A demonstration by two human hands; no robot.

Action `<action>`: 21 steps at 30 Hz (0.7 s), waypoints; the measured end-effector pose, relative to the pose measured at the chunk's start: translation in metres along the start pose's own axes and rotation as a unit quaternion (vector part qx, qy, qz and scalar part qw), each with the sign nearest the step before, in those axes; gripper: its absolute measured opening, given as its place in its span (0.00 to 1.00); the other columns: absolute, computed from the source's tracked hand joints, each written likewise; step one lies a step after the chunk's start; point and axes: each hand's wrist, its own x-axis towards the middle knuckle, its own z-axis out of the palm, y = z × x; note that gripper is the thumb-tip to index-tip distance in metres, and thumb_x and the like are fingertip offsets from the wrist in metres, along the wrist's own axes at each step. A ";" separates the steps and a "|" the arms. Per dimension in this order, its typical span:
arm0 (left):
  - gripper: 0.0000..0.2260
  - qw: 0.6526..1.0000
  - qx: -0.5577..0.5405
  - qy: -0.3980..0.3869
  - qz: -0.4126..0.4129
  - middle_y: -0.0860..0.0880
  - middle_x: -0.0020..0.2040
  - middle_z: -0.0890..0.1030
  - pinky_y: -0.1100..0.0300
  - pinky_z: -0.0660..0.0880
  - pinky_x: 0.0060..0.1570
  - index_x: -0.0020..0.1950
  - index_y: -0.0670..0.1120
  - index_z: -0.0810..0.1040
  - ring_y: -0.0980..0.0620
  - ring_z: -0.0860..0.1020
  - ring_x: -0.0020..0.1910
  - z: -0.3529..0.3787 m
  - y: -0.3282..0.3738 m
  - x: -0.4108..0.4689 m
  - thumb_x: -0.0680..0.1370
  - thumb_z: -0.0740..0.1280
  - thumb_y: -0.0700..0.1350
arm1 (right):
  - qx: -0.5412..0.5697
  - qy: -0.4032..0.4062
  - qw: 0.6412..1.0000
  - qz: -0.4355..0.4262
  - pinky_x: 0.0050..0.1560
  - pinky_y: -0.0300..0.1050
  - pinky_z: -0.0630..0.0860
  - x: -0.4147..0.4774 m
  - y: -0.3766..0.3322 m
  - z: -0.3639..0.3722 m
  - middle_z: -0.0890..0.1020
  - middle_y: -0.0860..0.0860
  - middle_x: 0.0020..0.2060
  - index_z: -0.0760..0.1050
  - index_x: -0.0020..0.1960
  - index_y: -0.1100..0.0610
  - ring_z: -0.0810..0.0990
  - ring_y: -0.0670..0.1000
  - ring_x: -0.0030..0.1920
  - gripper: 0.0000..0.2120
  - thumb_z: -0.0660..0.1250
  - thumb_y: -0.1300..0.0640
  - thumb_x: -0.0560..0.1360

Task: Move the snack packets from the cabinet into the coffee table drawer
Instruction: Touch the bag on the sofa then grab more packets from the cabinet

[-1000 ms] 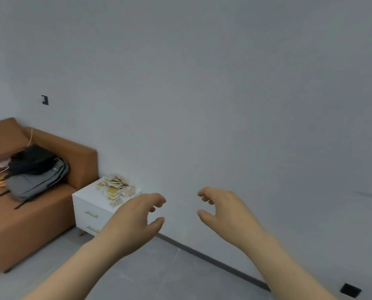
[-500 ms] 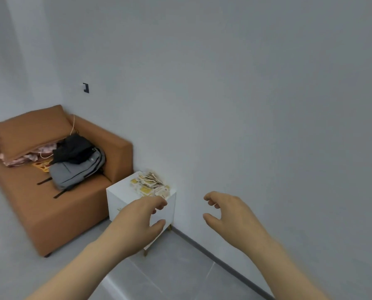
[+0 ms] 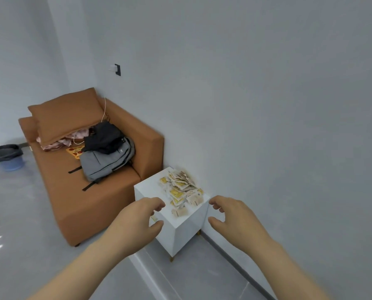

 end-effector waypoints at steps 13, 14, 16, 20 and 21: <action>0.17 0.995 -0.015 -0.094 0.010 0.59 0.61 0.75 0.65 0.72 0.55 0.66 0.55 0.70 0.61 0.74 0.56 -0.011 -0.149 0.183 0.77 0.64 0.49 | 0.053 -0.036 0.991 0.116 0.57 0.39 0.72 0.191 -0.021 0.078 0.77 0.43 0.58 0.70 0.65 0.47 0.74 0.43 0.57 0.20 0.64 0.49 0.74; 0.17 0.995 -0.015 -0.102 0.011 0.59 0.60 0.75 0.65 0.72 0.55 0.66 0.55 0.70 0.61 0.74 0.56 -0.008 -0.156 0.197 0.77 0.64 0.49 | 0.053 -0.040 0.990 0.123 0.56 0.38 0.71 0.202 -0.018 0.083 0.77 0.43 0.58 0.70 0.66 0.47 0.74 0.43 0.57 0.20 0.64 0.49 0.75; 0.16 0.993 -0.015 -0.118 0.016 0.59 0.60 0.75 0.65 0.72 0.54 0.65 0.55 0.71 0.61 0.75 0.56 0.001 -0.165 0.225 0.77 0.63 0.49 | 0.055 -0.045 0.988 0.138 0.56 0.37 0.71 0.226 -0.009 0.089 0.77 0.43 0.58 0.70 0.66 0.47 0.75 0.43 0.56 0.19 0.64 0.50 0.75; 0.16 0.990 -0.015 -0.140 0.023 0.59 0.60 0.75 0.65 0.72 0.53 0.65 0.54 0.71 0.61 0.75 0.56 0.021 -0.177 0.288 0.77 0.63 0.50 | 0.072 -0.045 0.982 0.169 0.56 0.38 0.71 0.275 0.020 0.102 0.77 0.43 0.58 0.70 0.66 0.48 0.75 0.44 0.57 0.19 0.64 0.50 0.74; 0.16 0.990 -0.013 -0.142 0.023 0.59 0.60 0.75 0.65 0.72 0.53 0.65 0.54 0.71 0.61 0.75 0.56 0.026 -0.179 0.303 0.77 0.63 0.50 | 0.077 -0.047 0.981 0.174 0.56 0.39 0.72 0.288 0.028 0.105 0.78 0.43 0.58 0.71 0.65 0.48 0.75 0.44 0.57 0.20 0.64 0.50 0.74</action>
